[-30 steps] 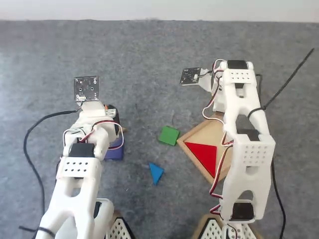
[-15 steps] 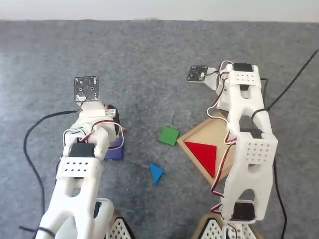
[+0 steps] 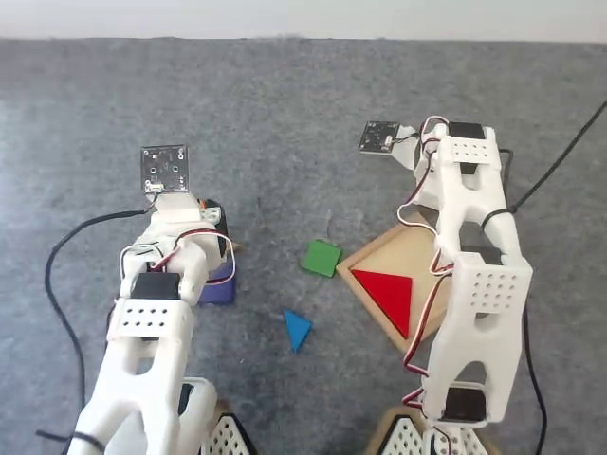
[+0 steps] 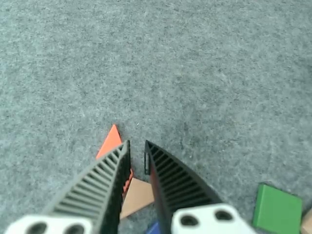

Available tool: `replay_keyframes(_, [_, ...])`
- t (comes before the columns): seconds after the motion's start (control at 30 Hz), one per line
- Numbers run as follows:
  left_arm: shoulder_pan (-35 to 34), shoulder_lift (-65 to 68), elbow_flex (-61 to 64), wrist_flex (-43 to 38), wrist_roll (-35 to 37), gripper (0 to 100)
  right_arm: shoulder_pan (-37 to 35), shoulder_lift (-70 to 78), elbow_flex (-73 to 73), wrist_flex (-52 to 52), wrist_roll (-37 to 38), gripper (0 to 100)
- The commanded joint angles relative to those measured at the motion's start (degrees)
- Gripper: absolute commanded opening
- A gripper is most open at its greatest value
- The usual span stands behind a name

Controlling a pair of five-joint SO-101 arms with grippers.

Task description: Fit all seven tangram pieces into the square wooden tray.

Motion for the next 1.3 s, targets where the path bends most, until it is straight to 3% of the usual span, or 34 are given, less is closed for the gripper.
replay_keyframes(0.0, [0.53, 0.09, -0.48, -1.58, -0.62, 5, 2.86, 2.86, -1.23, -2.42, -0.53, 26.1])
replay_keyframes(0.2, [0.53, 0.09, -0.48, -1.58, -0.62, 5, 2.59, 2.24, -1.23, 1.01, -0.35, 24.0])
replay_keyframes(0.43, [0.53, 0.09, -0.48, -1.58, -0.62, 5, 2.15, 1.01, -1.32, 2.15, -0.53, 5.3])
replay_keyframes(0.57, [0.53, 0.09, -0.48, -1.58, -0.62, 5, 2.42, -4.62, -1.32, 3.21, -3.34, 4.7])
replay_keyframes(1.1, [0.53, 0.09, -0.48, -1.58, -0.62, 5, -2.07, -22.55, -1.05, 19.12, -1.85, 1.2])
replay_keyframes(1.27, [0.53, 0.00, -0.48, -1.58, -0.62, 5, 0.92, -23.08, -1.23, 14.64, -2.29, 1.6])
